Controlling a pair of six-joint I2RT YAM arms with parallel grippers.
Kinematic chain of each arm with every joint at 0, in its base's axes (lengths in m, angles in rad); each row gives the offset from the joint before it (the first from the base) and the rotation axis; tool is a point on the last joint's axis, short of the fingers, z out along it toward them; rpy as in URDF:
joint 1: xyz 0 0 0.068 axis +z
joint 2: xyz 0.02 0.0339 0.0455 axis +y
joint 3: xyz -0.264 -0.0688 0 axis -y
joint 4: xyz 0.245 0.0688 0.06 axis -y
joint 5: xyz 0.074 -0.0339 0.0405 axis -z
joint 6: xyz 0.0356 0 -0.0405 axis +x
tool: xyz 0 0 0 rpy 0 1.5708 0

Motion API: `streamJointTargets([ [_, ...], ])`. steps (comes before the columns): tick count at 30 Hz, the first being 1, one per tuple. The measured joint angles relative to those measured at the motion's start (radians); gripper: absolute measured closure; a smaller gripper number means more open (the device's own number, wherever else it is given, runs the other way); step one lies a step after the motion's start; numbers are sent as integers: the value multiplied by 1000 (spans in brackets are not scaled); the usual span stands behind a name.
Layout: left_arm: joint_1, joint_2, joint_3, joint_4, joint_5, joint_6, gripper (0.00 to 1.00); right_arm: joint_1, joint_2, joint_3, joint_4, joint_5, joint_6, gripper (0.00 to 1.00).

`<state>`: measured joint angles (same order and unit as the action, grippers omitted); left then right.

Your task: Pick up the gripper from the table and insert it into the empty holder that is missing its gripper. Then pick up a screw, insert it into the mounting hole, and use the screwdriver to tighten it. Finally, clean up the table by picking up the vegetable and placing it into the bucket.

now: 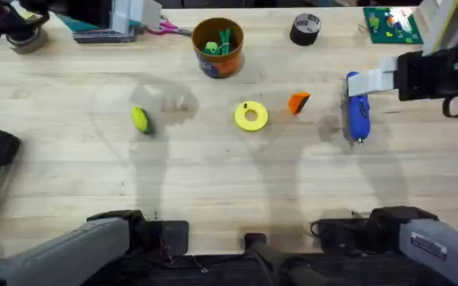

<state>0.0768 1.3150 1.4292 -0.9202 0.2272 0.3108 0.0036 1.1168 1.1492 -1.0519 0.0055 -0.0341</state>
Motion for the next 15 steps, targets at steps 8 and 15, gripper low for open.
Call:
streamJointTargets([
  [8,-20,-169,-252,274,36,11,15,0,0,0,0,0,0,4],
  [15,-20,-401,-558,537,79,14,15,0,0,0,0,0,0,5],
])
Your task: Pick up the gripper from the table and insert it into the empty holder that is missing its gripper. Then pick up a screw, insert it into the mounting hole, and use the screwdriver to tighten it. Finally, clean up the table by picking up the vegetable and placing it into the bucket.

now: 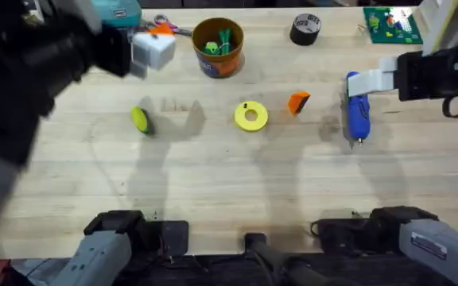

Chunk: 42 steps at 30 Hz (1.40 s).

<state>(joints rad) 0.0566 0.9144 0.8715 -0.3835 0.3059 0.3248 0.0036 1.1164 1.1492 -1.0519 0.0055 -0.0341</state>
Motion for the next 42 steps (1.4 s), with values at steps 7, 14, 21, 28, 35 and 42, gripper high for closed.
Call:
streamJointTargets([
  [7,0,-270,-271,173,39,2,15,0,0,0,0,0,0,5],
  [14,0,-496,-436,209,81,-10,15,0,0,0,0,0,0,5],
  [21,0,-653,-534,212,95,-124,15,0,0,0,0,0,0,5],
  [28,-32,-803,-608,209,96,-226,15,0,0,0,0,0,0,5],
  [35,-89,-912,-693,217,102,-301,15,0,0,0,0,0,0,5],
  [42,-80,-912,-776,285,185,-394,16,0,0,0,0,0,0,6],
])
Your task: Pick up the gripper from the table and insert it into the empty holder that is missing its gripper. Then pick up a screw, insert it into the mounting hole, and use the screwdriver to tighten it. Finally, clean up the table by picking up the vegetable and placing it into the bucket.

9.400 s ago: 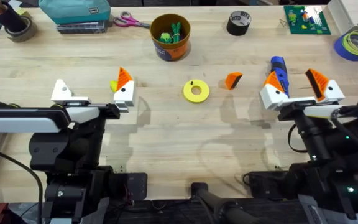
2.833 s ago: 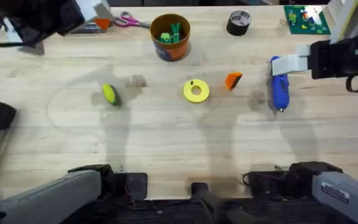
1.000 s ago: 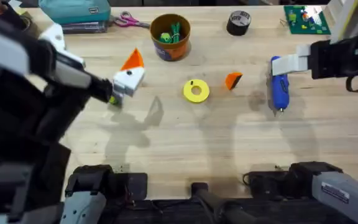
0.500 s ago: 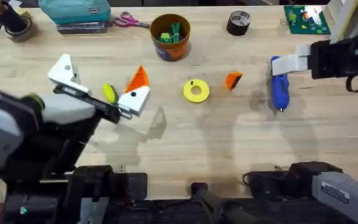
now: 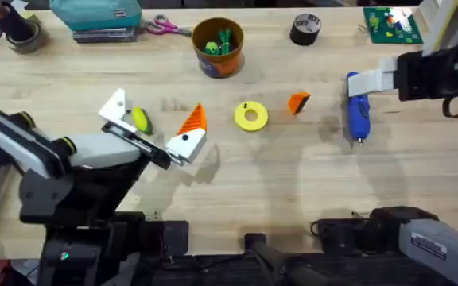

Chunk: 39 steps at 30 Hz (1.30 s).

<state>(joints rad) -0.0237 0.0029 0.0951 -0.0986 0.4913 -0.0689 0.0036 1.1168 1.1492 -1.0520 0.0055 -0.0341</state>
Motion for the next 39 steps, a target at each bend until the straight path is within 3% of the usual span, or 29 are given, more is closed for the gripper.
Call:
streamJointTargets([
  [4,15,0,-67,92,98,-18,15,0,0,0,0,0,0,6],
  [10,17,0,-89,99,264,-26,16,0,0,0,0,0,0,7],
  [17,30,0,-89,74,472,-21,15,0,0,0,0,0,0,5],
  [22,30,1,-88,-5,573,42,15,0,0,0,0,0,0,6],
  [29,30,1,-86,-21,644,140,16,0,0,0,0,0,0,6],
  [39,30,1,-86,-22,654,151,15,0,0,0,0,0,0,6],
])
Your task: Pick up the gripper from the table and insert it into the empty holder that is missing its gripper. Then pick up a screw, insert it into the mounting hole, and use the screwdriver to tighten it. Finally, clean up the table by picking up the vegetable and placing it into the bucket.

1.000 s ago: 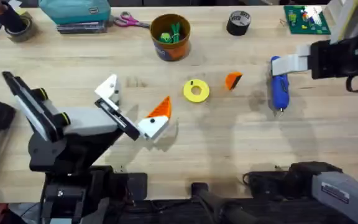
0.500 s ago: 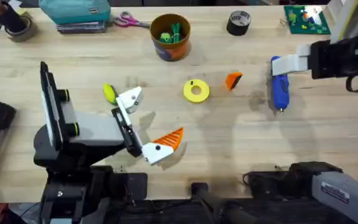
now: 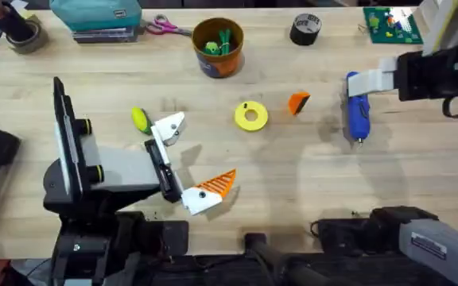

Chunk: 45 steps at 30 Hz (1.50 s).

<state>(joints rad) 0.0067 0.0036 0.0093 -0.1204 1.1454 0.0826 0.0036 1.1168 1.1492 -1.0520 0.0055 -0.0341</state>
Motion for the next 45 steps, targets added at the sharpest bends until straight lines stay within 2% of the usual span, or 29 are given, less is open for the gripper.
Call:
streamJointTargets([
  [45,0,0,0,-1,3,0,15,6,0,0,28,0,0,6],
])
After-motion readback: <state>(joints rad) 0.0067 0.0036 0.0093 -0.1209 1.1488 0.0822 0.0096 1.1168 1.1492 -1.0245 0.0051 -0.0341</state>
